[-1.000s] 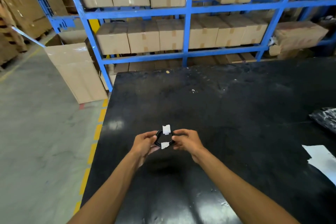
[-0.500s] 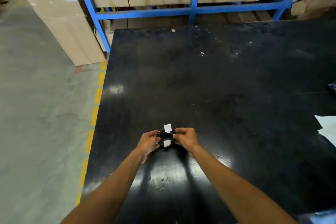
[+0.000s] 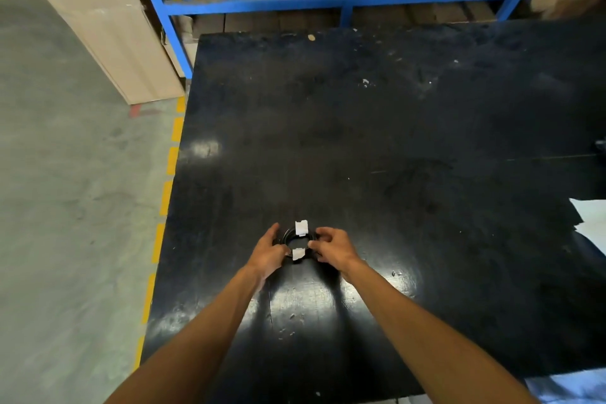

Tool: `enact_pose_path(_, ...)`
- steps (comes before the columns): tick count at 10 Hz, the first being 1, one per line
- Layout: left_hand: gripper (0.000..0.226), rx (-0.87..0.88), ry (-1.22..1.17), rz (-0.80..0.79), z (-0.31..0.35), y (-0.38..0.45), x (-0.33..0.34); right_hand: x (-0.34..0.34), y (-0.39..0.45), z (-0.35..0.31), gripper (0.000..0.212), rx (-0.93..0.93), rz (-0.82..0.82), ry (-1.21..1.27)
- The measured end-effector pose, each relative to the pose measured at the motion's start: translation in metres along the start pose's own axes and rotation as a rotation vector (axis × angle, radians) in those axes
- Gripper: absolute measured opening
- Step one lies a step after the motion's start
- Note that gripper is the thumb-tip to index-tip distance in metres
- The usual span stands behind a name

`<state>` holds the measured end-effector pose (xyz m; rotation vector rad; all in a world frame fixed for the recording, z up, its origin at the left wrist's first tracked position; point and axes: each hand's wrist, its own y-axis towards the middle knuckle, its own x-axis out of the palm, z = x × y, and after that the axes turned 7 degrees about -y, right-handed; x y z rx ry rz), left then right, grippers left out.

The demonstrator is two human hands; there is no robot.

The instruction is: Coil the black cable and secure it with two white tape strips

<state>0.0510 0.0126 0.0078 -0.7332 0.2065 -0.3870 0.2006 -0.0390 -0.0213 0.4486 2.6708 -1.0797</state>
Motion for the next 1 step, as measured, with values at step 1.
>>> enact_pose_path(1,0.069,0.044,0.013,0.043,0.0134,-0.0052,-0.0032,-0.0105,-0.0008,-0.0096,0.041,-0.027,0.003,-0.098)
